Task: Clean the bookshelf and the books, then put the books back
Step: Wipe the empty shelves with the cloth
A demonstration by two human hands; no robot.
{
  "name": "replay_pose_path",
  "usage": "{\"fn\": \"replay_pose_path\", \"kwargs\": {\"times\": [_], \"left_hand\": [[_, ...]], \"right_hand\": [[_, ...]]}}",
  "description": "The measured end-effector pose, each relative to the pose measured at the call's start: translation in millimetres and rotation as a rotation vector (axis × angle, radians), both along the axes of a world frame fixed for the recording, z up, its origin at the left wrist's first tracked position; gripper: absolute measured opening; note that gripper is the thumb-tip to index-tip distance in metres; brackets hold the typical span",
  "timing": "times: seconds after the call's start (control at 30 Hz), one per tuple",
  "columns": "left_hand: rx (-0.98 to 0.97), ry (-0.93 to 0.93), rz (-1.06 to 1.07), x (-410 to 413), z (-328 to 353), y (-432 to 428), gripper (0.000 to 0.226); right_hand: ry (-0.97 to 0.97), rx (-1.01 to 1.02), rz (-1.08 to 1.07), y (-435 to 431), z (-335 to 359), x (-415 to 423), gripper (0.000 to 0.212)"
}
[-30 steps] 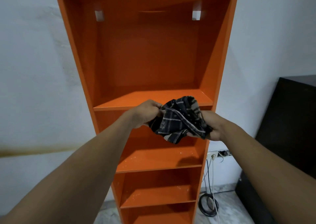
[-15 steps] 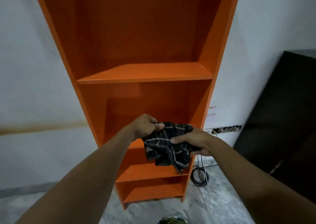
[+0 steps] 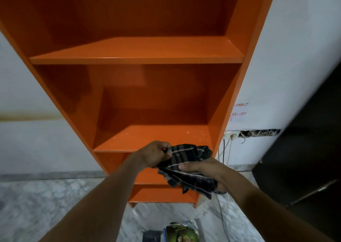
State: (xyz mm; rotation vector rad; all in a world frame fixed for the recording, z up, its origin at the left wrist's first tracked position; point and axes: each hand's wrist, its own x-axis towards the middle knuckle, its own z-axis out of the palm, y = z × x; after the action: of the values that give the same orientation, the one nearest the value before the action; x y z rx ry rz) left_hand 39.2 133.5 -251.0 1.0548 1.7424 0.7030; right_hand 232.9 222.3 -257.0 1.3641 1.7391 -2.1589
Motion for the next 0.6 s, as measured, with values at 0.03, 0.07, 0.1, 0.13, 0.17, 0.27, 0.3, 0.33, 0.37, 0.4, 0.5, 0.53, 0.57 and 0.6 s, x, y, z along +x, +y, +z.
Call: {"fn": "replay_pose_path", "kwargs": {"times": [0.03, 0.07, 0.1, 0.13, 0.17, 0.27, 0.3, 0.33, 0.37, 0.4, 0.5, 0.53, 0.57, 0.6], "left_hand": [[-0.001, -0.031, -0.018, -3, -3, 1, 0.022], [-0.005, -0.055, -0.036, -7, -4, 4, 0.021], [-0.002, -0.078, -0.05, -13, -6, 9, 0.02], [0.008, -0.08, -0.063, -16, -3, 14, 0.018], [0.026, -0.072, -0.059, -20, -2, 20, 0.017], [0.079, 0.012, 0.032, -26, -3, 41, 0.015], [0.114, 0.038, 0.087, -29, -7, 51, 0.017], [0.153, 0.05, 0.145, -30, -10, 60, 0.016], [0.188, 0.055, 0.208, -35, -16, 71, 0.012], [0.209, 0.022, 0.283, -39, -19, 81, 0.011], [0.083, 0.107, 0.265, -56, -39, 111, 0.032], [-0.036, 0.25, 0.171, -58, -46, 113, 0.048], [-0.131, 0.428, 0.045, -57, -54, 114, 0.059], [-0.21, 0.553, -0.076, -55, -60, 111, 0.064]], "right_hand": [[-0.033, 0.02, 0.031, 4, -1, -1, 0.059], [-0.066, 0.04, 0.055, 9, -1, -4, 0.065], [-0.091, 0.043, 0.061, 16, -2, -6, 0.067], [-0.098, 0.036, 0.049, 20, -2, -9, 0.062], [-0.087, 0.033, 0.024, 24, -2, -12, 0.054], [-0.017, 0.055, -0.132, 31, 1, -28, 0.026], [0.002, 0.075, -0.199, 34, 2, -36, 0.019], [0.023, 0.117, -0.255, 38, 4, -45, 0.017], [0.039, 0.2, -0.285, 44, 6, -54, 0.017], [0.065, 0.326, -0.294, 51, 8, -64, 0.019], [-0.002, 0.912, -0.156, 73, 17, -93, 0.026], [-0.086, 1.133, -0.061, 79, 19, -102, 0.025], [-0.189, 1.309, 0.034, 86, 18, -112, 0.024], [-0.31, 1.412, 0.128, 92, 18, -120, 0.025]]}}
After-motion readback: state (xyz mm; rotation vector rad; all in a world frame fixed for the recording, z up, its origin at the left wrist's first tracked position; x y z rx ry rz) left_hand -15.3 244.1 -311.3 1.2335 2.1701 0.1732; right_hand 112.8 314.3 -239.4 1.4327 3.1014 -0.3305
